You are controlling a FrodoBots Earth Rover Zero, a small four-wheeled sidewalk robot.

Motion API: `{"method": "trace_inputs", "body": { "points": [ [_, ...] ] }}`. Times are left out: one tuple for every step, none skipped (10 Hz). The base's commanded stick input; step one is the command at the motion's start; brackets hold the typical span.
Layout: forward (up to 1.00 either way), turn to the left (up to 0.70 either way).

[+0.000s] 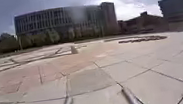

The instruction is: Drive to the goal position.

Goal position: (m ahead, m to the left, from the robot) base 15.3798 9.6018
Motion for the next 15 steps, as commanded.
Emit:
{"method": "trace_inputs", "body": {
  "points": [
    [0.70,0.00],
    [0.70,0.00],
    [0.70,0.00],
    [0.70,0.00],
    [0.70,0.00],
    [0.70,0.00],
    [0.70,0.00],
    [0.70,0.00],
    [0.70,0.00],
    [0.70,0.00],
    [0.70,0.00],
    [0.70,0.00],
    [0.70,0.00],
    [0.70,0.00],
    [0.70,0.00]
  ]
}}
